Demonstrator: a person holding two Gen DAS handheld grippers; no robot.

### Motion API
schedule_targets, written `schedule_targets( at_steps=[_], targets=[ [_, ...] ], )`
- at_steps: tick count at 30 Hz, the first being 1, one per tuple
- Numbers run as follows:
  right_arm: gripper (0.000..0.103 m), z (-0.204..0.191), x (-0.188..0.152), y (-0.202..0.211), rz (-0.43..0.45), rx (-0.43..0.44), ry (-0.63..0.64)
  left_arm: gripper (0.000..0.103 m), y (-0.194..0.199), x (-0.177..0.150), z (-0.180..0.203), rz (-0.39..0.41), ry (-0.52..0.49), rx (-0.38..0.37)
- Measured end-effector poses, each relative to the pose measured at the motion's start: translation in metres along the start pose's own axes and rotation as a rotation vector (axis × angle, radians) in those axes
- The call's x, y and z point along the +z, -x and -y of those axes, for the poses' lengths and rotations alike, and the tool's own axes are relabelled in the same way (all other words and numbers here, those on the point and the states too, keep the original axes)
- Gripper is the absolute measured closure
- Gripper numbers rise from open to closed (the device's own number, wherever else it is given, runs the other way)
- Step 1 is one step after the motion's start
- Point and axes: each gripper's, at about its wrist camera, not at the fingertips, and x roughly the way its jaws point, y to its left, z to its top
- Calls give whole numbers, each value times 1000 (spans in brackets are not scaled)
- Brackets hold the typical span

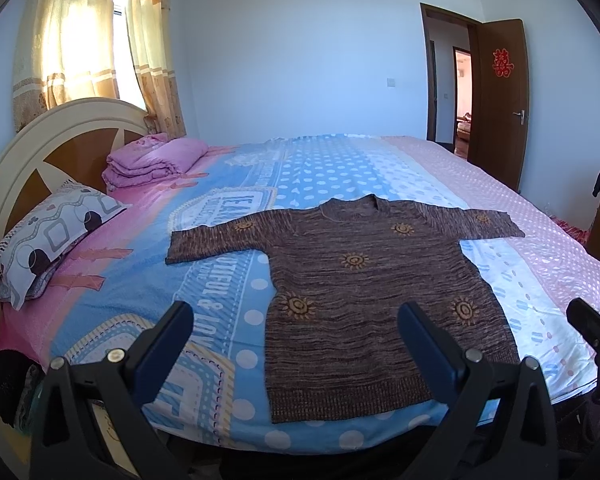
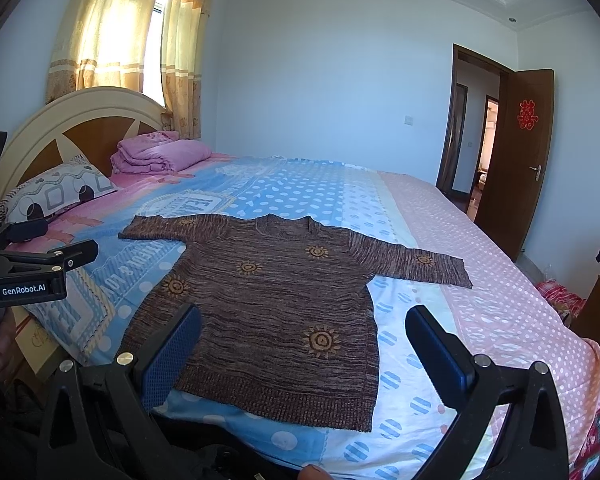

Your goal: Fold small clothes

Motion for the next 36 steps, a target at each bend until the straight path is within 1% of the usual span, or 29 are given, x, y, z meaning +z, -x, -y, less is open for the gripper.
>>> schedule_targets(
  at_steps=[36],
  targets=[
    [1, -3, -4, -6, -18, 21, 2, 0, -3, -1, -2, -8, 3, 1]
  ],
)
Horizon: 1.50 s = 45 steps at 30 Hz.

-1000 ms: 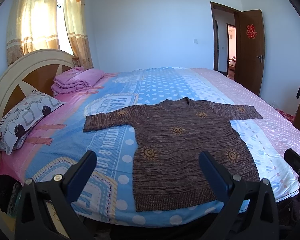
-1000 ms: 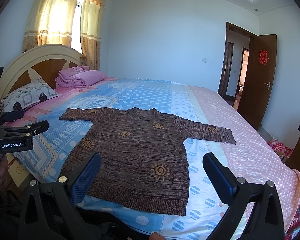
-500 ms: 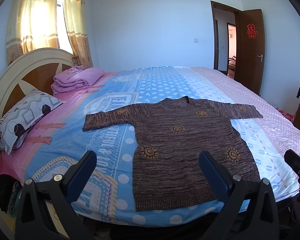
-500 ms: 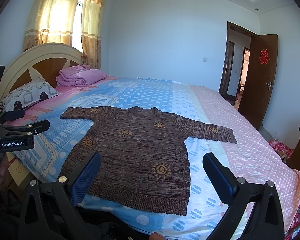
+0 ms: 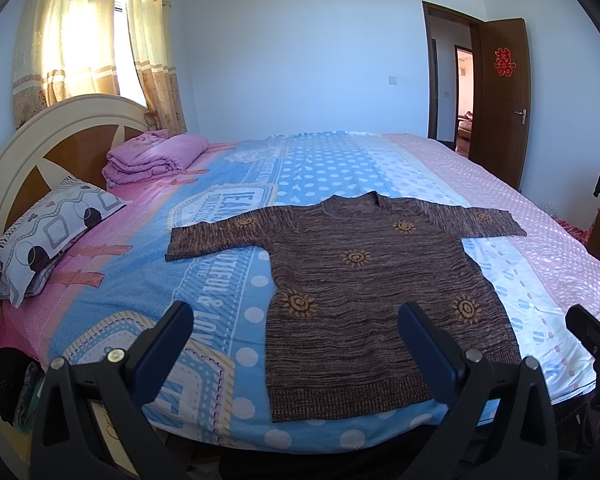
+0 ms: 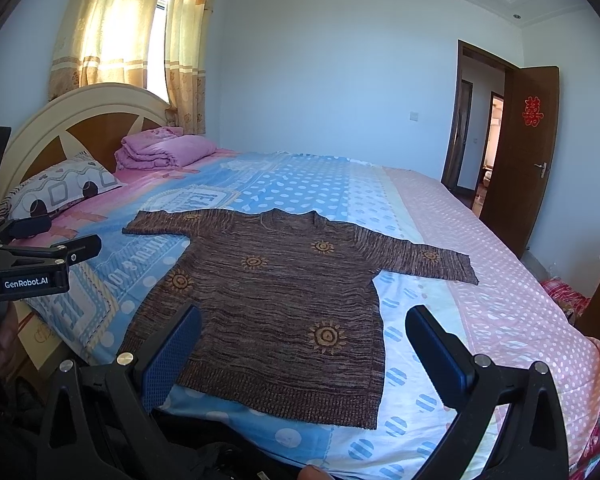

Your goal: Fold small clothes

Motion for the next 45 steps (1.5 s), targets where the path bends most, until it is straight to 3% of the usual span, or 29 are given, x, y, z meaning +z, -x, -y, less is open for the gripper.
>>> schedule_targets(
  at_steps=[14, 22, 32, 45],
  targets=[
    [1, 7, -3, -13, -11, 18, -11, 0, -13, -2, 0, -22, -9, 6],
    [1, 36, -5, -66, -73, -9, -42, 0, -60, 5, 6, -61, -89, 52],
    [1, 141, 5, -159, -200, -114, -231, 0, -168, 29, 20, -168, -230, 146],
    [1, 316, 3, -280, -350, -286, -477, 0, -297, 67, 23, -205, -155, 207]
  ],
)
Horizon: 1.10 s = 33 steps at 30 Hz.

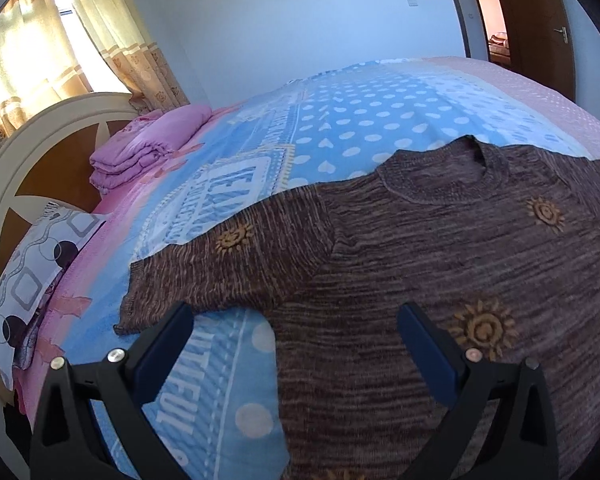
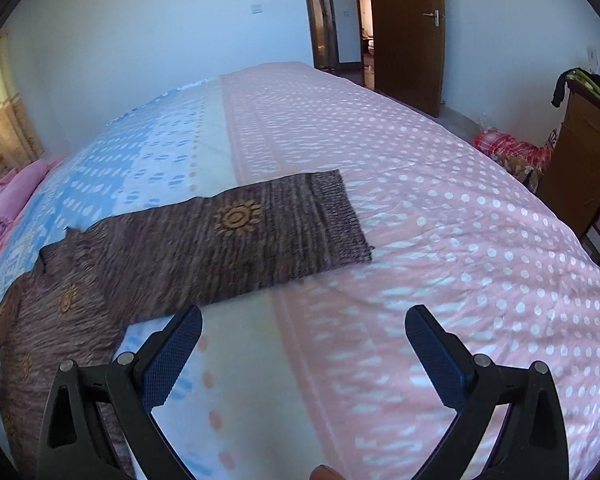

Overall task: Fold small clothes
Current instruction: 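Move the right gripper to the sweater sleeve cuff and close on it, then lift the sleeve with the right gripper and fold it across the sweater body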

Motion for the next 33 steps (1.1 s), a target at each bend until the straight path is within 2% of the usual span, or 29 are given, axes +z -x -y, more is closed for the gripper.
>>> schedule_targets(
  at_steps=[2, 9, 13, 15, 17, 19, 21, 24, 33],
  targets=[
    [3, 11, 13, -17, -12, -13, -29, 0, -15, 5, 0, -21, 16, 12],
    [24, 28, 54, -69, -34, -34, -35, 0, -57, 15, -1, -72, 41, 61],
    [26, 28, 68, -95, -66, -36, -45, 0, -68, 19, -2, -86, 57, 71],
    [42, 27, 69, -108, -98, -36, -39, 0, -74, 20, -1, -96, 60, 69],
    [44, 19, 67, -118, -118, -66, 1, 0, -78, 20, 2, -108, 58, 69],
    [52, 12, 67, -119, -111, -76, 38, 0, -79, 20, 2, -112, 62, 60],
    [78, 8, 68, -117, -122, -56, 55, 0, -78, 20, 3, -107, 67, 54],
    [96, 2, 74, -110, -131, -36, 64, 0, -76, 20, 4, -101, 73, 36],
    [97, -45, 94, -44, -36, 46, 124, 0, -58, 20, -2, -60, 122, -24]
  ],
)
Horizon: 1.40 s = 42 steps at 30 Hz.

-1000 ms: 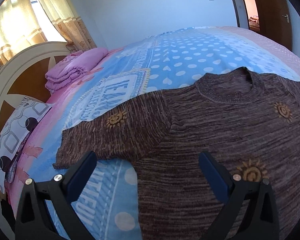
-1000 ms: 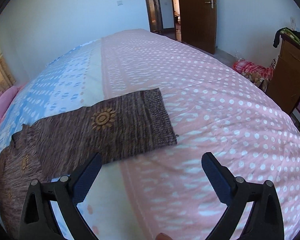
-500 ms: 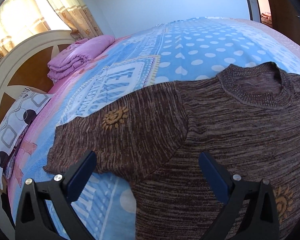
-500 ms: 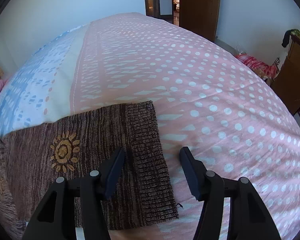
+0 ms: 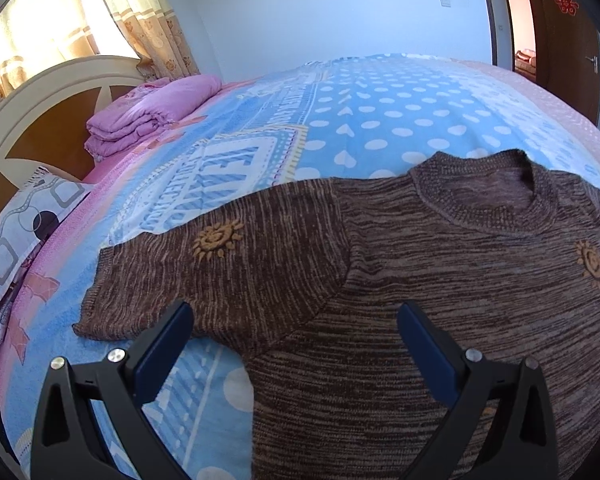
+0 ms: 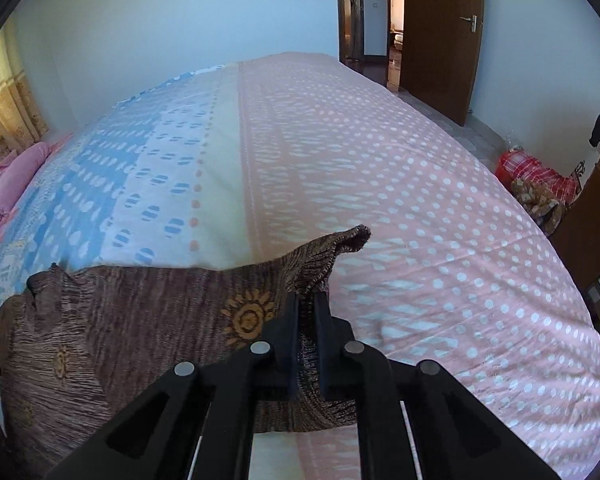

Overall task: Fold small clothes
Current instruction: 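Lift the sleeve with the right gripper and fold it across the sweater body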

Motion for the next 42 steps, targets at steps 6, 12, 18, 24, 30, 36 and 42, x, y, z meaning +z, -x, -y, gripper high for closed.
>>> schedule_targets(
  at_steps=[6, 12, 18, 24, 30, 36, 42],
  targets=[
    [97, -52, 10, 37, 38, 30, 73, 0, 1, -5, -1, 2, 5, -32],
    [97, -112, 15, 66, 54, 57, 162, 0, 4, -11, -5, 13, 24, -63],
    [97, -176, 11, 84, 68, 92, 259, 0, 4, -15, -9, 25, 32, -85],
    [97, -236, -2, 72, 36, 148, 318, 0, 4, -19, -14, 35, 40, -104],
    [97, -310, -37, 33, -27, 233, 362, 0, 0, -23, -15, 19, 48, -106],
    [94, -359, -85, -28, -155, 382, 387, 0, 9, -24, -12, 18, 14, -90],
    [62, -305, -112, 6, -114, 445, 389, 0, 22, -16, -10, -6, -34, -153]
  ],
)
